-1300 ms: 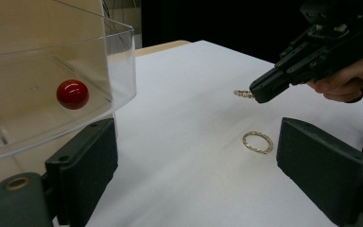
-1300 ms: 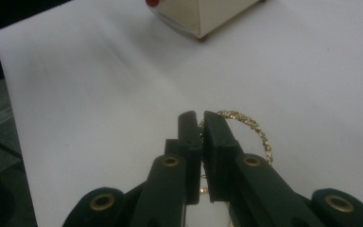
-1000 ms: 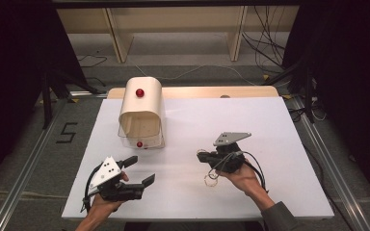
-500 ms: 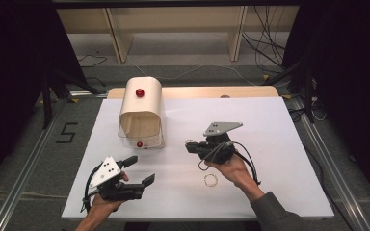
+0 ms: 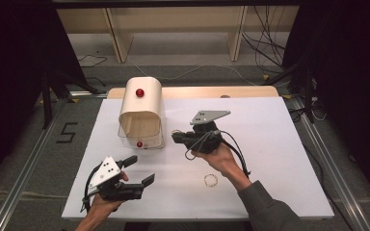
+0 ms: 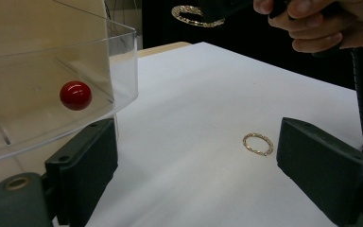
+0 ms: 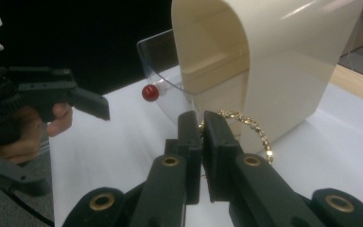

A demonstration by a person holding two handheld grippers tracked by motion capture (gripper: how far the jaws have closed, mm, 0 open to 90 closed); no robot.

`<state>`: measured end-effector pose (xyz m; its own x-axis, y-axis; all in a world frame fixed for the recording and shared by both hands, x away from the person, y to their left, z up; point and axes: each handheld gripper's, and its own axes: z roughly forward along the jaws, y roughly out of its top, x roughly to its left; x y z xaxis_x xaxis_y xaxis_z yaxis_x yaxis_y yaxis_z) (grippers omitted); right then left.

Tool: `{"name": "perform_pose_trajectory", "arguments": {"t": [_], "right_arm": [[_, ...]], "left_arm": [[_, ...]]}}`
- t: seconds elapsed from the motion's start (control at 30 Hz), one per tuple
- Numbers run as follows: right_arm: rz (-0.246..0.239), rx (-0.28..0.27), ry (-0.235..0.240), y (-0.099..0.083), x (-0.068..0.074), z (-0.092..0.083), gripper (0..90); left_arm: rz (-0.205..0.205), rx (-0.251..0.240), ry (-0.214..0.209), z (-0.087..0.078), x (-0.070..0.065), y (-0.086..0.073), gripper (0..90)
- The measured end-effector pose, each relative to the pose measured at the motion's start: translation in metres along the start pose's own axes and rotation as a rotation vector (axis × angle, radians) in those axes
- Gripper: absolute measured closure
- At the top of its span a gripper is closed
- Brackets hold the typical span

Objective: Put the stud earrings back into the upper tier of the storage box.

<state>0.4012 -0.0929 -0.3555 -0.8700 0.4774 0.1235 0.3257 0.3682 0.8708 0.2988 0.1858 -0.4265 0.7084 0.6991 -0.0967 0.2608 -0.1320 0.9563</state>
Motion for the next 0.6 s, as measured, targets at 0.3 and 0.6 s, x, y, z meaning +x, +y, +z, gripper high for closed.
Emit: {"name": "perform_pose_trajectory", "arguments": {"t": [0.3,0.6], "right_arm": [[-0.015,-0.006,0.014,0.017,0.005,0.014,86.4],[-0.022,-0.014,0.029,0.030,0.008,0.024,86.4]], "left_arm": [[-0.002,-0.006,0.000,0.000,0.000,0.000,12.8],[0.000,-0.006,-0.001,0.000,0.000,0.000,12.8]]}}
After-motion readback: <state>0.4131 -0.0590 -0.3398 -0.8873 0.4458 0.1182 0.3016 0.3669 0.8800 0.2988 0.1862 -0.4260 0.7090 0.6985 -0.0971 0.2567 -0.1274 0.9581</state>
